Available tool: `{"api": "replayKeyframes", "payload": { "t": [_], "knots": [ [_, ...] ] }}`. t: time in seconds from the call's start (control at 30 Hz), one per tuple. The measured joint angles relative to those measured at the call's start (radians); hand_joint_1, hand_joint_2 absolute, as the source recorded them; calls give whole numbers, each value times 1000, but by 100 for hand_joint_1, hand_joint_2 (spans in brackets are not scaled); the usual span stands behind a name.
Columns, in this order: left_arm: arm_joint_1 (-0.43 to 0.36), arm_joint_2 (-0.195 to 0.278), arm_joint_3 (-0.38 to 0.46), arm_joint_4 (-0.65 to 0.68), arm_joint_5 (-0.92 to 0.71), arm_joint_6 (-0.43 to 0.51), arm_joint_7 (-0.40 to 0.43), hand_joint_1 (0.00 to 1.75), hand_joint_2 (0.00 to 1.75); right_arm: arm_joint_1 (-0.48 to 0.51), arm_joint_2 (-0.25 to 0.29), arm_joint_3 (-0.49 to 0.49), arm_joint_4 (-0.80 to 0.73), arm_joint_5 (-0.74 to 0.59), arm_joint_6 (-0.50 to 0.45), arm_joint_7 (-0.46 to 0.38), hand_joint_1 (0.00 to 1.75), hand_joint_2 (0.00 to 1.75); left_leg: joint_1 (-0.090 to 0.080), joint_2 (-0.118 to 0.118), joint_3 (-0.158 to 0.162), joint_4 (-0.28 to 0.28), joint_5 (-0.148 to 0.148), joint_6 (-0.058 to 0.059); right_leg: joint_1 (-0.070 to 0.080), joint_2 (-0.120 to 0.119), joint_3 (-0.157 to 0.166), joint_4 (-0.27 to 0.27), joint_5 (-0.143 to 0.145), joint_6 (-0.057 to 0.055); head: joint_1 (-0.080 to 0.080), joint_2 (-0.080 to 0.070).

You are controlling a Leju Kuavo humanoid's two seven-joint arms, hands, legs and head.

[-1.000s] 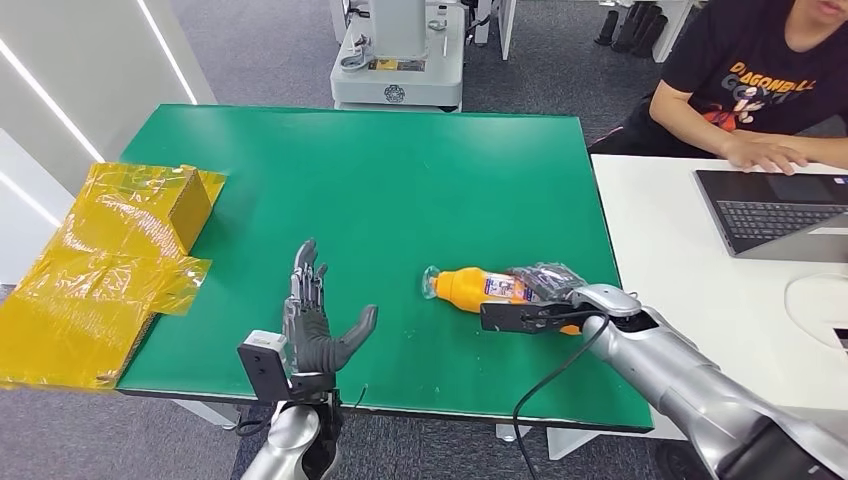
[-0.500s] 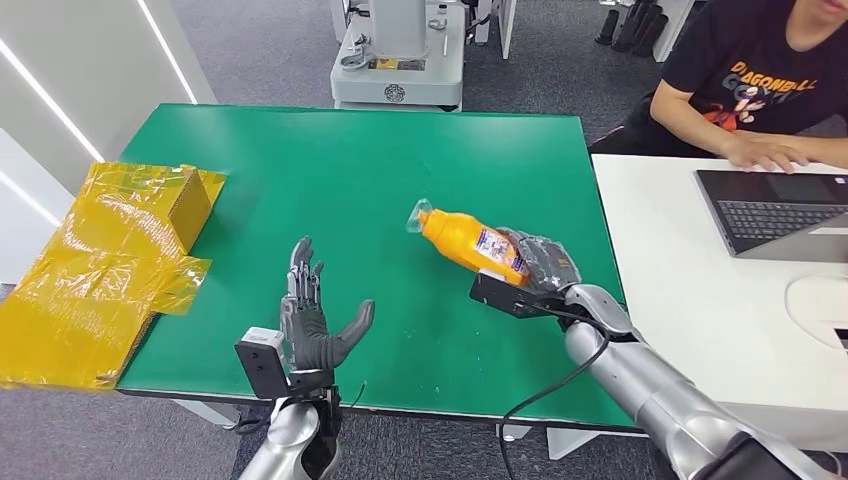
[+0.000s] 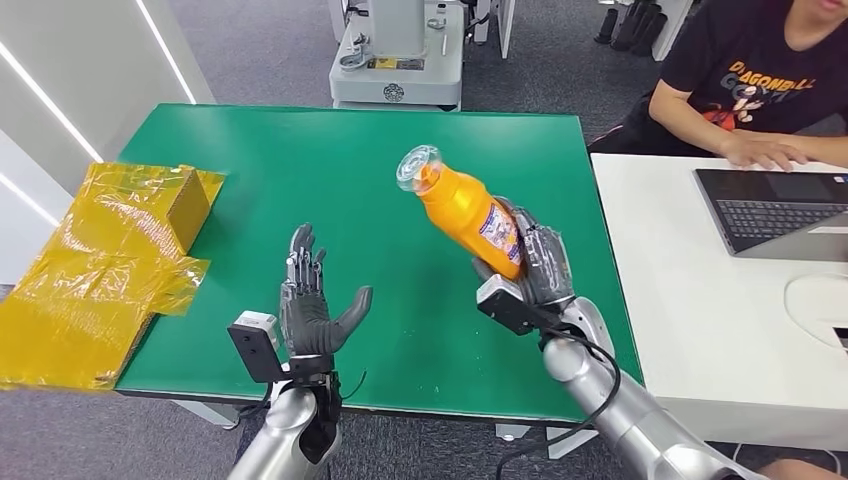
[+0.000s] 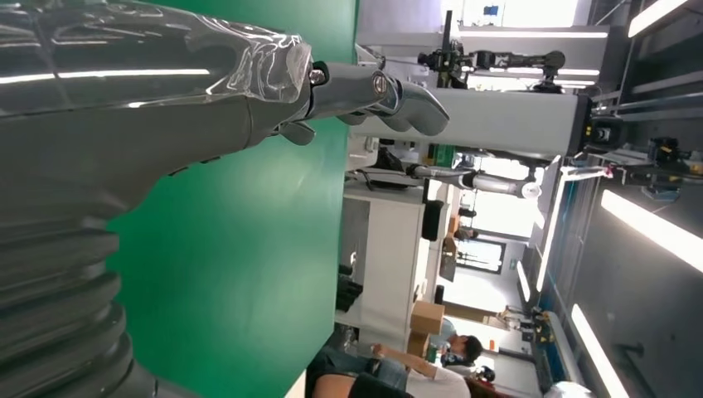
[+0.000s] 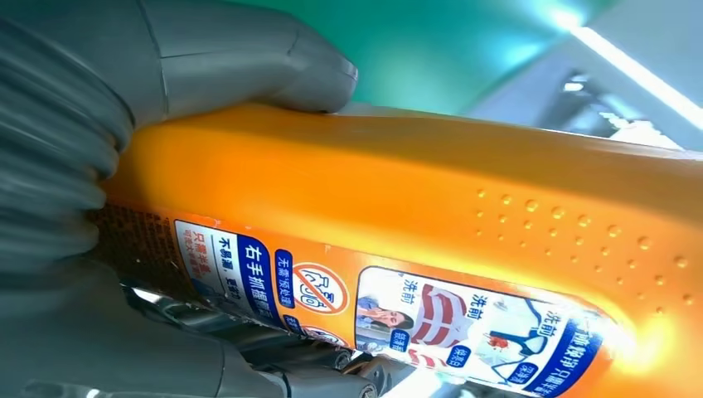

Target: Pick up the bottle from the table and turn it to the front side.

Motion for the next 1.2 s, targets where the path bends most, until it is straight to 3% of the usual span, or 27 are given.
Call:
{"api": "replayKeyframes", "payload": {
  "t": [0.17, 0.4, 0.77, 0.97, 1.2],
  "knots": [
    [-3, 2, 0, 3, -6, -25, 21, 0, 175, 20, 51, 0, -43, -12, -7, -44, 173, 175, 1, 0, 0, 0, 0, -1, 1, 0, 0, 0, 0, 0, 0, 0],
    [-15, 8, -11, -23, -33, -76, 62, 0, 175, 71, 116, 0, -97, 2, 100, 14, 175, 175, 1, 0, -1, 0, 0, -1, 1, 0, -1, 0, 0, 0, 0, 0],
    [-52, 40, -45, -110, -50, -82, 75, 0, 175, 89, 145, 0, -75, 0, 339, 39, 175, 175, 1, 0, -1, 0, 1, -1, 1, 0, -1, 0, 0, 0, 0, 0],
    [-66, 47, -57, -123, -52, -85, 91, 0, 175, 88, 155, 1, -50, 28, 384, 39, 175, 175, 1, 0, -1, 0, 1, -1, 1, 0, -1, 0, 0, 0, 0, 0],
    [-79, 54, -75, -122, -36, -144, 194, 0, 175, 76, 165, 2, -24, 43, 397, 38, 175, 175, 1, 0, -1, 0, 1, -1, 1, 0, -1, 0, 0, 0, 0, 0]
  ]
}}
